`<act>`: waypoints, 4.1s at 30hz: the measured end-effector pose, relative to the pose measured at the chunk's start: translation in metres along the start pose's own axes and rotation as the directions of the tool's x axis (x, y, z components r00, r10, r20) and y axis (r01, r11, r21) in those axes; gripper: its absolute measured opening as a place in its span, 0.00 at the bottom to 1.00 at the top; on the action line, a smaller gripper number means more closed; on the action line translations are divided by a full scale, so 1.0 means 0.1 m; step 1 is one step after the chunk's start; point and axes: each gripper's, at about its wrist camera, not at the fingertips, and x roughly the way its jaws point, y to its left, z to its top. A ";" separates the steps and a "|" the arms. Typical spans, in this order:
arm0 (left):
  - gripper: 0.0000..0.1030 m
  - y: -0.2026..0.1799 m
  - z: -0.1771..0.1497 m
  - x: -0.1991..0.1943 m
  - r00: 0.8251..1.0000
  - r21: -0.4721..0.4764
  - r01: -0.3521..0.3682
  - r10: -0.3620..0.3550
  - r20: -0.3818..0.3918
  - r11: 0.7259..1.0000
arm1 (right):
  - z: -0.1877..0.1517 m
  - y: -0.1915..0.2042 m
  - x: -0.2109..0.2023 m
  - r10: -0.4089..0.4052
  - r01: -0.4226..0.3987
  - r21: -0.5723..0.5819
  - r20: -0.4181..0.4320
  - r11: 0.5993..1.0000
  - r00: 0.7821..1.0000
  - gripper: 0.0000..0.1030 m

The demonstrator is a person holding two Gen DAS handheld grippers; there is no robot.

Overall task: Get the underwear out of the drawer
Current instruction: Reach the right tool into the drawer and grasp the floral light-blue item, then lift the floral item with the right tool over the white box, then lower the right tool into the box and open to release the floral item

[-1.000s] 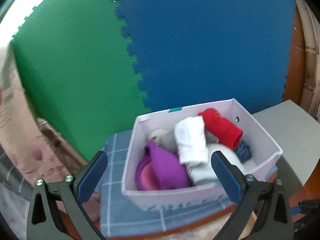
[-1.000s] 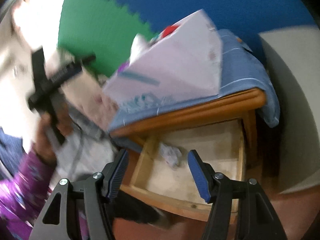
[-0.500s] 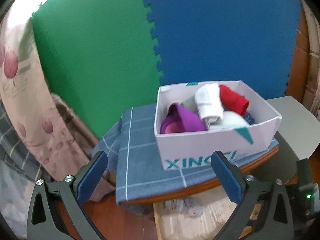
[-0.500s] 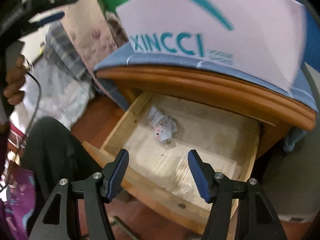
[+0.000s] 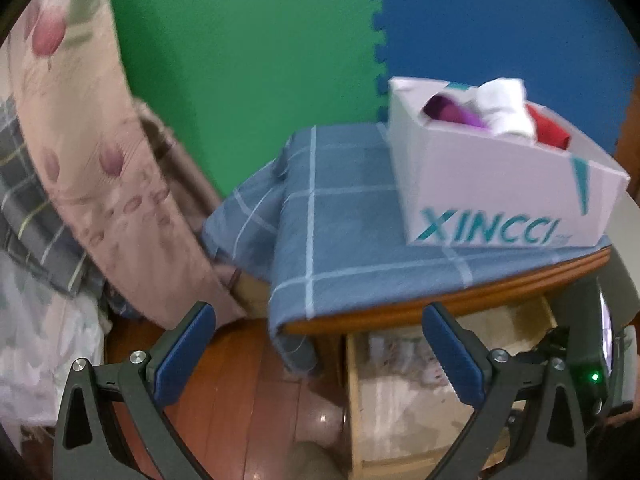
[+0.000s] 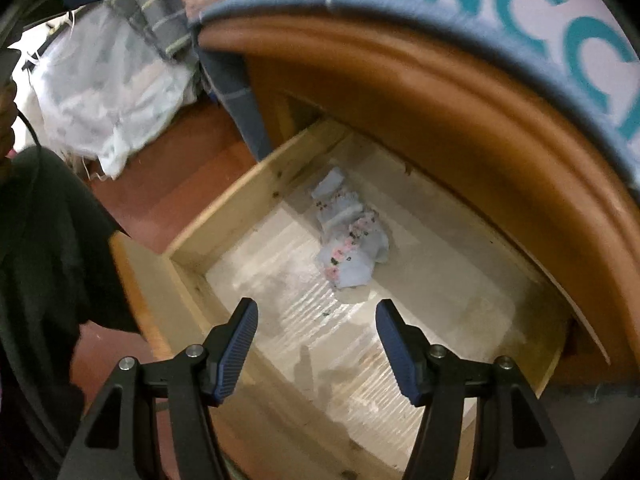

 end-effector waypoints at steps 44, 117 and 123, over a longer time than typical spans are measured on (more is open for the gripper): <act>0.99 0.62 -0.14 0.43 0.975 -0.287 0.117 -0.165 -0.151 0.951 | 0.61 -0.06 1.49 -0.264 0.168 -0.362 -0.236 0.917 0.935 0.11; 0.99 -0.45 -0.01 0.00 0.980 0.055 0.196 -0.197 0.022 0.979 | 0.64 -1.55 -1.90 -0.424 0.238 0.474 0.335 0.848 0.842 0.36; 0.99 -0.43 0.01 0.00 0.981 0.026 0.189 -0.189 0.032 0.982 | 0.06 -0.88 -2.26 -0.405 0.131 0.440 0.616 0.888 0.676 0.40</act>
